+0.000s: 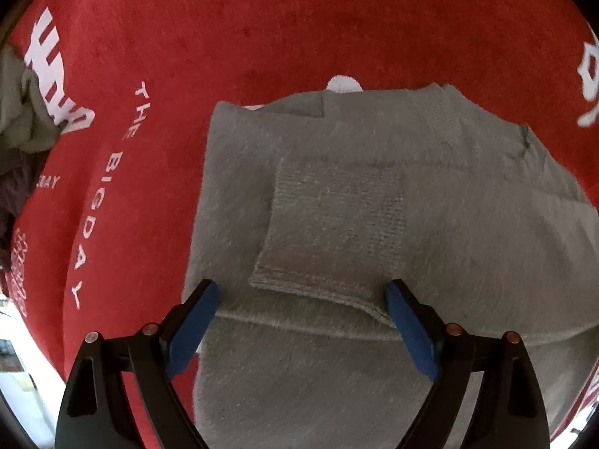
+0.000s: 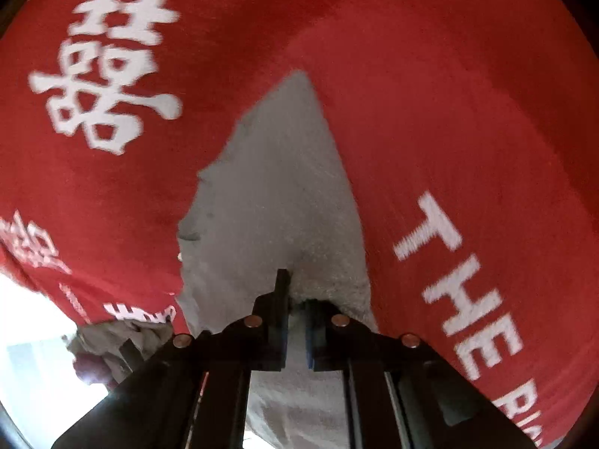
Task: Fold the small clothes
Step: 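Fold the sleeve and side across the sweater body with the right gripper, then open the right gripper and withdraw both tools from the folded sweater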
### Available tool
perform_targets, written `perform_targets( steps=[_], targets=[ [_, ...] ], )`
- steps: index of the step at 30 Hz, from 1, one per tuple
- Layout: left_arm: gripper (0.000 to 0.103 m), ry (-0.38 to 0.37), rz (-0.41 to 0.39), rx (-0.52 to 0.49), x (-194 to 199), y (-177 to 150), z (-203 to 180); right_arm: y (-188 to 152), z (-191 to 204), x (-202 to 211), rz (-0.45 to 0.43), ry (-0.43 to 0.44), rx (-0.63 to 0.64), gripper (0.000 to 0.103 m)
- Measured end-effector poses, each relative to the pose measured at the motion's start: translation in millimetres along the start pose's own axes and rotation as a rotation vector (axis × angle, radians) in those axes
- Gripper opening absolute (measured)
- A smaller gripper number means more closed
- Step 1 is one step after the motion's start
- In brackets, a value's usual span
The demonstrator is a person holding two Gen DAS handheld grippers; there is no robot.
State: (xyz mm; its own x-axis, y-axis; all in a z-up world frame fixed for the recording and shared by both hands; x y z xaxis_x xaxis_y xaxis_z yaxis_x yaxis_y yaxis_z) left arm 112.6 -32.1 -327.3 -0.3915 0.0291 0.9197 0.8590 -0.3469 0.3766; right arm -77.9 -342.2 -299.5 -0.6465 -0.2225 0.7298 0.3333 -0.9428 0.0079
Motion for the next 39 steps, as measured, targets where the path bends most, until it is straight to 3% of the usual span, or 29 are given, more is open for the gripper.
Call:
perform_targets(
  steps=[4,6,11,16,30,32,37,39],
  targets=[
    [0.092,-0.002,-0.01,-0.018,2,-4,-1,3,-15,0,0.03,-0.083,0.146,0.008],
    [0.092,-0.005,-0.001,-0.008,5,-4,0,3,-27,-4,0.052,-0.068,0.114,0.005],
    [0.092,0.038,0.012,-0.014,13,-12,16,-1,-21,4,0.068,-0.075,0.112,0.021],
    [0.092,0.058,0.056,0.016,20,-32,42,-17,-7,15,0.067,-0.125,0.192,0.049],
    [0.092,-0.08,0.074,-0.058,72,-53,23,-73,42,35,0.111,-0.193,0.452,0.071],
    [0.103,-0.087,0.082,-0.065,79,-55,23,-82,51,38,0.122,-0.2,0.482,0.074],
    [0.103,-0.107,0.099,-0.069,104,-62,26,-103,73,48,0.127,-0.209,0.558,0.087],
    [0.103,-0.11,0.106,-0.066,115,-62,29,-111,85,51,0.123,-0.205,0.597,0.087]
  ],
)
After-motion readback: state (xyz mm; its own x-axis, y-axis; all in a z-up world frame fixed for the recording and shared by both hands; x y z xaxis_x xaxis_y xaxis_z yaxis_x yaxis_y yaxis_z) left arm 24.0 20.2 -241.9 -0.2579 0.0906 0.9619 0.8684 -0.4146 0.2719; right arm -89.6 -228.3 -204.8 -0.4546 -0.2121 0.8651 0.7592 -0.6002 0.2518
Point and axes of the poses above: each gripper's, at about its wrist camera, not at the fingertips, and x roughly against the way its jaws point, z to its left, y to its top, the point moved 10 cm from there along -x, roughly the way its jaws point, and after that the axes turned 9 degrees about -z, right-handed, at the moved point
